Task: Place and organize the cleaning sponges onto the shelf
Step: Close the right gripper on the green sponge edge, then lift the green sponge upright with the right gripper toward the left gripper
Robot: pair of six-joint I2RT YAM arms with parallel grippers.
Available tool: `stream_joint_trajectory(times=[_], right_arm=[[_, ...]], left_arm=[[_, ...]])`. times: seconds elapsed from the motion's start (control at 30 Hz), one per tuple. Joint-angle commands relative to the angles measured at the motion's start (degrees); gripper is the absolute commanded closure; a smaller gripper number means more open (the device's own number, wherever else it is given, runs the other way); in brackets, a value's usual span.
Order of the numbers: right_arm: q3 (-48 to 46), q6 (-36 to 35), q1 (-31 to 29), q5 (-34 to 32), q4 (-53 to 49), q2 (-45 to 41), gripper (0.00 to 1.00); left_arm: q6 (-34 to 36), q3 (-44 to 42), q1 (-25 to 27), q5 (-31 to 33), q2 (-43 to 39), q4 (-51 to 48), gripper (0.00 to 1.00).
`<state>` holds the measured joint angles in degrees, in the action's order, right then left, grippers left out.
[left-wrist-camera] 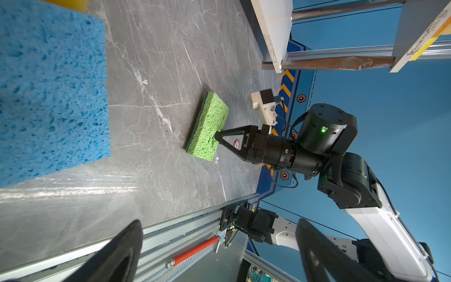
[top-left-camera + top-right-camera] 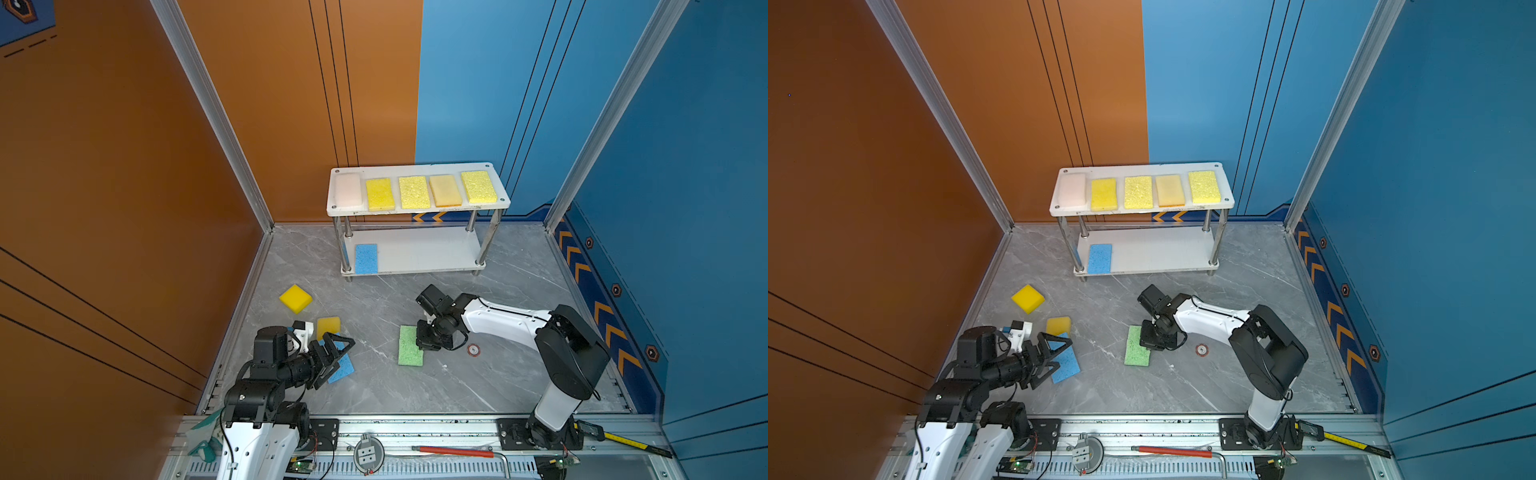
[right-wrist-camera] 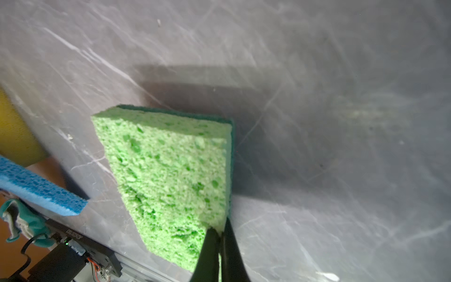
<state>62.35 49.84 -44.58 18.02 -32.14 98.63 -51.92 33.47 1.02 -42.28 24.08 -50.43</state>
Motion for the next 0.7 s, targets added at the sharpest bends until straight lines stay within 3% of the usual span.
stream_joint_trajectory(times=[0.0,0.27,0.67], right_arm=[[3.14,-3.62,1.11,1.86,-3.49,-3.71,0.99],[4.86,-4.87,1.9,4.74,-4.68,-8.39,1.0],[12.08,-8.66,-1.09,16.04,-4.66,-9.48,1.0]], left_arm=[[0.66,1.74,-0.64,-0.9,0.2,-0.41,0.02],[0.8,2.74,-0.75,-2.55,2.16,2.22,0.02],[-8.59,-0.6,-0.03,-10.87,2.73,19.87,0.02]])
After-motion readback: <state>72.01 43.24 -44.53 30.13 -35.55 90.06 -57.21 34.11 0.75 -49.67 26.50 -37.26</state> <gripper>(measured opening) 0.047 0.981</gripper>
